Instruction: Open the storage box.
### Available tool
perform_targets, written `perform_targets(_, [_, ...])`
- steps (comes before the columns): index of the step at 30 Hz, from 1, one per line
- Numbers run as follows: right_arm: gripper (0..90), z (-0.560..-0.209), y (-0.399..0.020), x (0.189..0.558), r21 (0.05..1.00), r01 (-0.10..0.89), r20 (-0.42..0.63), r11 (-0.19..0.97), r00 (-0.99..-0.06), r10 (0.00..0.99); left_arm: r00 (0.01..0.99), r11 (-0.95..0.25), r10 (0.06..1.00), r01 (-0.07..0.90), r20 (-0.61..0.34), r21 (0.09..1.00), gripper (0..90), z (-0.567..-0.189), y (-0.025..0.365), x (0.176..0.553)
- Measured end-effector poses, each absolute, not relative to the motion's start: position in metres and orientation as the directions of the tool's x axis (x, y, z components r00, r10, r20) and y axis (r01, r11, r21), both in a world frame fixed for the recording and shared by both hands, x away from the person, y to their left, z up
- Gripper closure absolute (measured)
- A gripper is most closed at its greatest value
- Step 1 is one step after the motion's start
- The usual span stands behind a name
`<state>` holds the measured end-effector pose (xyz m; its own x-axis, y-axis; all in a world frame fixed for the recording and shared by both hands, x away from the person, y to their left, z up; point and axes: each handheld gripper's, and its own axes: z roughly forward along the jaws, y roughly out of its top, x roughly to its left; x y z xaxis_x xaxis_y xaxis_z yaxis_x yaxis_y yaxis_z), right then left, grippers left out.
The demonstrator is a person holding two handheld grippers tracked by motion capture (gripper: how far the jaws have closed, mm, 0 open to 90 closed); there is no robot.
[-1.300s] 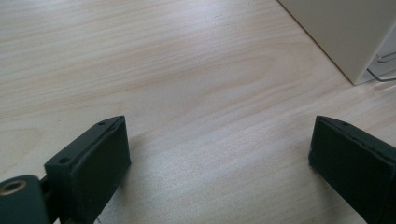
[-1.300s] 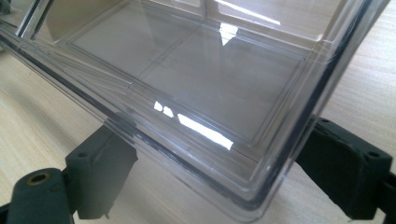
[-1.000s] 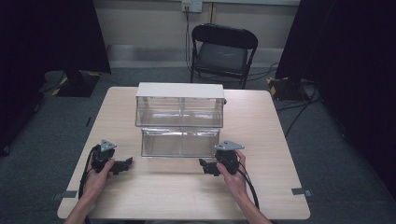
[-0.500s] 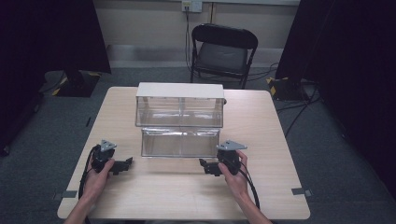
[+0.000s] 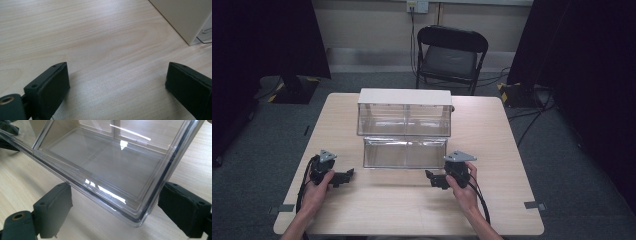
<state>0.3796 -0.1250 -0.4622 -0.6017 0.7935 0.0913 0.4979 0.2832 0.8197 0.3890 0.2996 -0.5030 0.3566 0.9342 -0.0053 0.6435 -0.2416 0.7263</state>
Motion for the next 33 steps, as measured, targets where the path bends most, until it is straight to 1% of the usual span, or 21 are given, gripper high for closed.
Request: perform_targets(33, [13.1, -0.4577, -0.1253, 0.375, 0.821, 0.494, 0.083, 0.286, -0.599, 0.796, 0.357, -0.241, 0.934, 0.644, -0.006, 0.726, 4.8, -0.503, 0.2996, 0.389])
